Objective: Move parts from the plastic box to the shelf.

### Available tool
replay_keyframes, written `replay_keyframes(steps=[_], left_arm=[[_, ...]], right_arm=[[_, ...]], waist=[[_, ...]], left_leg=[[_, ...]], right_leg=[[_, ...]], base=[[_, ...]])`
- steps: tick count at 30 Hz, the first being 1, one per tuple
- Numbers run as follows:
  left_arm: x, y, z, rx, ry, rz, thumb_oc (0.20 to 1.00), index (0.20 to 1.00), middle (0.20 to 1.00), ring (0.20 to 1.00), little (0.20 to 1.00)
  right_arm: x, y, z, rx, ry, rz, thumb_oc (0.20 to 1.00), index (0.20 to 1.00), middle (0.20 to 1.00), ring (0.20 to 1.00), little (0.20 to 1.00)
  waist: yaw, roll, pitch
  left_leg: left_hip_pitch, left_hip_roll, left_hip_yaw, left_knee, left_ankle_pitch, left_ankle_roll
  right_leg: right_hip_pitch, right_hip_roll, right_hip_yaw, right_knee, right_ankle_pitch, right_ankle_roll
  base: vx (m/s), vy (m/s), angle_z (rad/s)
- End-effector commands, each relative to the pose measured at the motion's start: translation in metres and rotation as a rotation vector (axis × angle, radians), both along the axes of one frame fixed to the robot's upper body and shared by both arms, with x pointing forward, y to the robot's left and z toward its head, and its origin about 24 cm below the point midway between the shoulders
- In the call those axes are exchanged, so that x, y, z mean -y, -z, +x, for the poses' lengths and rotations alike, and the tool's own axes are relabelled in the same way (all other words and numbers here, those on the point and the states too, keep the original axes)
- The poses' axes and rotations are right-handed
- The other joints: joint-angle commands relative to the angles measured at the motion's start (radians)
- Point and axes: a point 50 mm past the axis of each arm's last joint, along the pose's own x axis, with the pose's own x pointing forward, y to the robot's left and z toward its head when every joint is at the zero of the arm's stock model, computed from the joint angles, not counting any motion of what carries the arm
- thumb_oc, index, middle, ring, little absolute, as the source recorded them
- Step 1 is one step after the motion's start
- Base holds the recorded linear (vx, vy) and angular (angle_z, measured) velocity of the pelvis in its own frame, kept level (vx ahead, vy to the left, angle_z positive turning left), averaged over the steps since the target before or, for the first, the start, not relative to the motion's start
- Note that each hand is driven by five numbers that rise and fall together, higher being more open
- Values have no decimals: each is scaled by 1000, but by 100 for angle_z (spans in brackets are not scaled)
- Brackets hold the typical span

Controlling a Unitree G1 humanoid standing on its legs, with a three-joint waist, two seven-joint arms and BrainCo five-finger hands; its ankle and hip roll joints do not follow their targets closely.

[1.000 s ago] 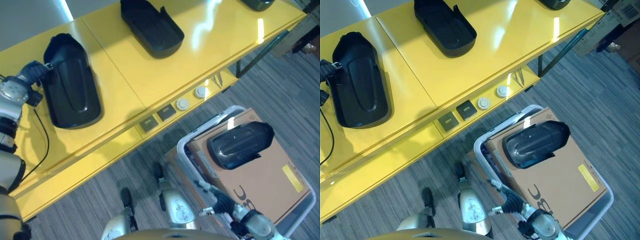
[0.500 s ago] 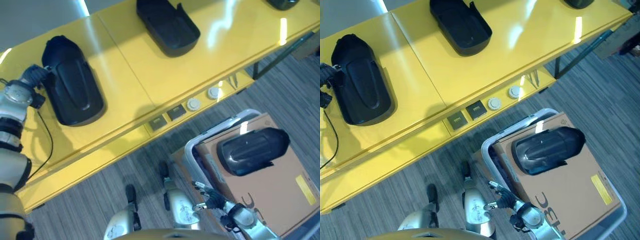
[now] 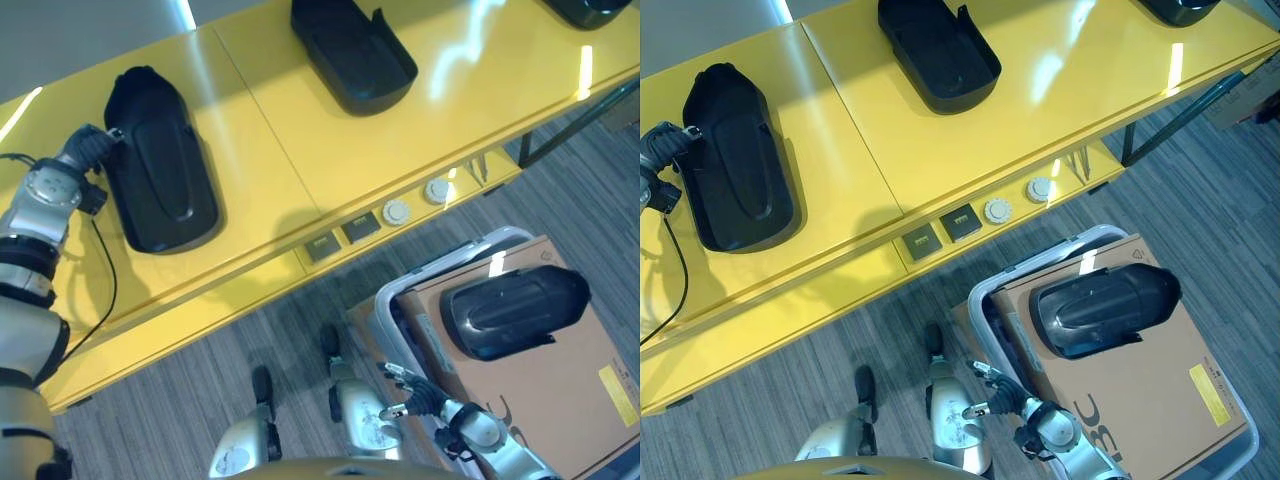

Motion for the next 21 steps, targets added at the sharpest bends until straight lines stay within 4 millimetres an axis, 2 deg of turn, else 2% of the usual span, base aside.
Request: replay_keyframes(steps=[1,6,10,13,17,21], left_arm=[[-7,-15,4,69,-94,-47,1000,1000,1000,1000,1000],[0,-22,9,89,-98,-40,1000,1000,1000,1000,1000],[11,-32,13,165,-64,-73,1000,1000,1000,1000,1000],[17,-52,12,247,-21,-77,1000,1000,1000,1000,1000],[24,-69,10,337,28,-145,1000,1000,1000,1000,1000],[34,-93,4,408,83,-44,1000,1000,1000,1000,1000]], right_arm=[[4,2,-6,-3,32,9,1000,1000,1000,1000,1000],[11,9,-6,-15,92,-29,1000,1000,1000,1000,1000],[20,17,4,8,281,-31,1000,1000,1000,1000,1000],[19,22,2,-23,261,-48,1000,1000,1000,1000,1000],[23,26,-2,-57,258,-80,1000,1000,1000,1000,1000],[32,29,-1,-69,311,-109,1000,1000,1000,1000,1000]], waist=[[6,19,-37],[9,22,-45],[11,32,-57],[16,41,-80],[25,46,-99],[44,54,-129]], left_leg=[[-84,76,-47,-9,52,-45],[-78,76,-48,-9,49,-44],[-72,76,-52,-9,49,-42],[-54,77,-51,-9,40,-42],[-36,75,-56,-9,34,-40],[-10,75,-63,-9,26,-39]], right_leg=[[107,-87,6,3,-136,120],[115,-86,2,3,-139,119],[125,-87,-6,4,-142,118],[141,-89,-10,6,-147,118],[164,-90,-15,5,-153,117],[197,-93,-31,5,-163,117]], base=[[0,0,0],[0,0,0],[9,0,2],[34,5,3],[37,-6,7],[41,-19,9]])
